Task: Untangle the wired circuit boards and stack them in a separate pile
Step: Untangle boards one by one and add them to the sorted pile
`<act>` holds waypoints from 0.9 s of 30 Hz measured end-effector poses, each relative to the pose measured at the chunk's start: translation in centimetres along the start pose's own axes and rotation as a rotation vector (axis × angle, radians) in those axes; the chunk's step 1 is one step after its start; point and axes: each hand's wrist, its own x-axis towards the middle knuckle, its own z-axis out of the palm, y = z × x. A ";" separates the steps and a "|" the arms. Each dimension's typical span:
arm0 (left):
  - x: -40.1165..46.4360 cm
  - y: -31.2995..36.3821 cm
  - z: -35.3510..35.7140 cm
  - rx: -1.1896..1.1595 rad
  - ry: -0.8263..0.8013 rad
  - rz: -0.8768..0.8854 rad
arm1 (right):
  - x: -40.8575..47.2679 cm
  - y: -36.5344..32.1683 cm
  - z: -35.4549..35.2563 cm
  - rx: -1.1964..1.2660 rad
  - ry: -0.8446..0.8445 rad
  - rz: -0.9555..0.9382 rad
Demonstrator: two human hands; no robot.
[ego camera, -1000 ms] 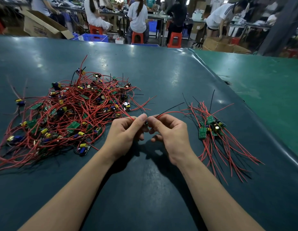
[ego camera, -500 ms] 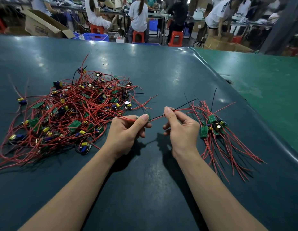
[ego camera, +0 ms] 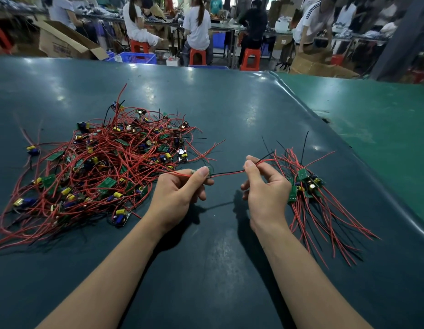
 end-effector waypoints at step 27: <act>0.2 -0.4 -0.3 0.061 -0.070 -0.028 | -1.5 -0.8 0.8 0.071 -0.386 0.253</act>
